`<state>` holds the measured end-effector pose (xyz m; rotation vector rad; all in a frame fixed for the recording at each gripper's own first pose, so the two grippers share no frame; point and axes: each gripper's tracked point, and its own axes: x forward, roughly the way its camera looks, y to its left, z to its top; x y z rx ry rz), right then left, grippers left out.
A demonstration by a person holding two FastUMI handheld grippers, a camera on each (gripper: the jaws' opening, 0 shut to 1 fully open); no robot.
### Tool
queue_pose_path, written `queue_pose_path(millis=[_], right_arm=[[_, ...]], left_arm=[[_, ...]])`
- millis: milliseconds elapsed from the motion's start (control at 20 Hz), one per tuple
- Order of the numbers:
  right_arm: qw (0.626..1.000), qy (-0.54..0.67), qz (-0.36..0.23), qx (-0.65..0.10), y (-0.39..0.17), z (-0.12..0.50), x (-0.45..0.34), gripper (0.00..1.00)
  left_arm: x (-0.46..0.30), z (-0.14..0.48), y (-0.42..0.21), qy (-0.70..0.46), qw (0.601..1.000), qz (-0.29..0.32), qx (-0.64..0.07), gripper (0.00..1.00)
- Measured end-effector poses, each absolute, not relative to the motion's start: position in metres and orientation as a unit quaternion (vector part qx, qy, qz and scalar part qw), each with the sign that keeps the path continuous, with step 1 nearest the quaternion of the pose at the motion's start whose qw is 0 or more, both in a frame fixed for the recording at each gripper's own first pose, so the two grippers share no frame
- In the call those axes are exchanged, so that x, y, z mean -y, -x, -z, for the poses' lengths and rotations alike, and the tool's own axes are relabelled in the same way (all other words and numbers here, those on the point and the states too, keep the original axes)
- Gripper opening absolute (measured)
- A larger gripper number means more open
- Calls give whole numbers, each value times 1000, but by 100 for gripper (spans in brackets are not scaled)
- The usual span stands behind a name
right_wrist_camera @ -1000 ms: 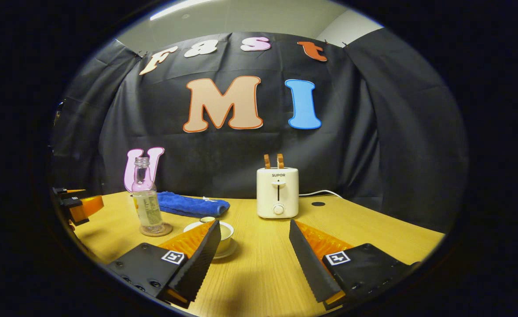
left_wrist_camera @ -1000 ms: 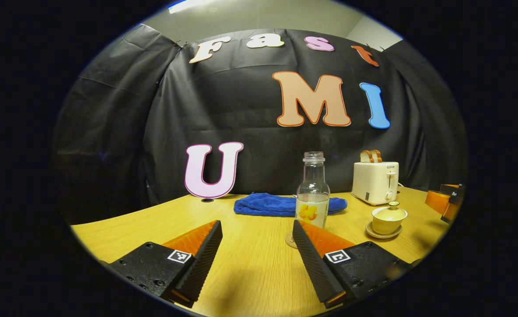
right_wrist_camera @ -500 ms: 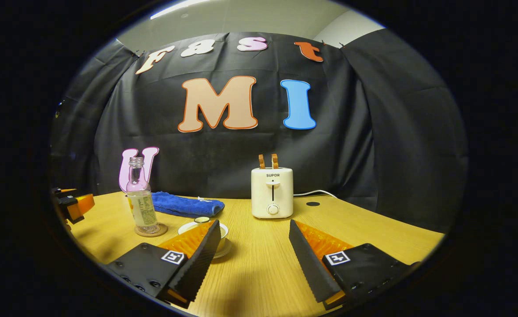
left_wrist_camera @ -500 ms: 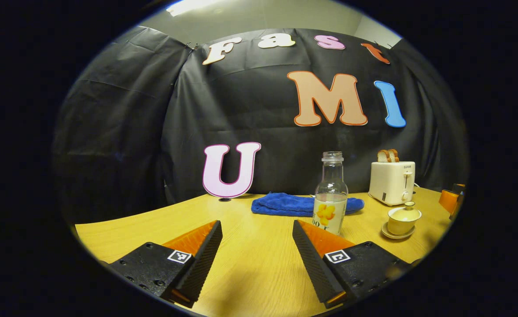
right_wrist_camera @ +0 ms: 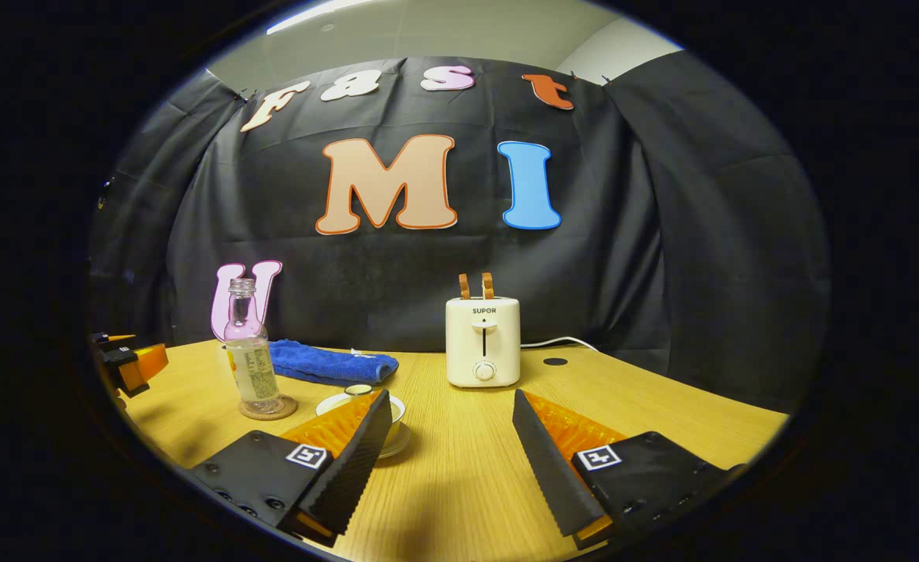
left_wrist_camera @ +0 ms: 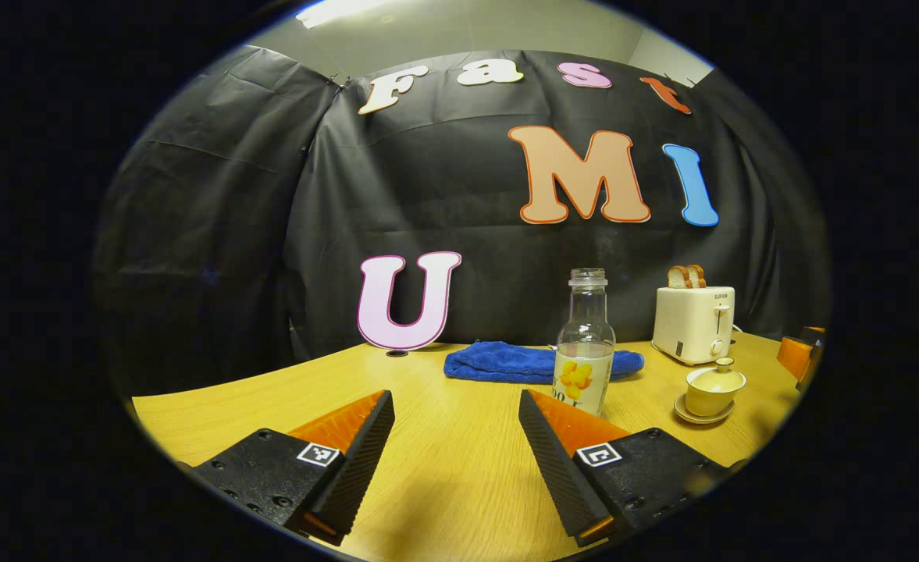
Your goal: Open the teacup lid with one hand, grasp the water bottle and pour water into the teacup with the other hand; after pouring, place the water bottle on the coaster and then close the teacup lid.
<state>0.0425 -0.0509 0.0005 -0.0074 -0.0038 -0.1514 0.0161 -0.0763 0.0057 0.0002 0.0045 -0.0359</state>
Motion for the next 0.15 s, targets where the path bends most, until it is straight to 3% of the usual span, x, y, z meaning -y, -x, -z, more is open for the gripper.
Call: queue_pose_path(millis=[150], right_arm=[[997, 4, 76, 2, -42, 0, 51, 94]], left_arm=[[80, -6, -16, -1, 1000, 28, -4, 94]])
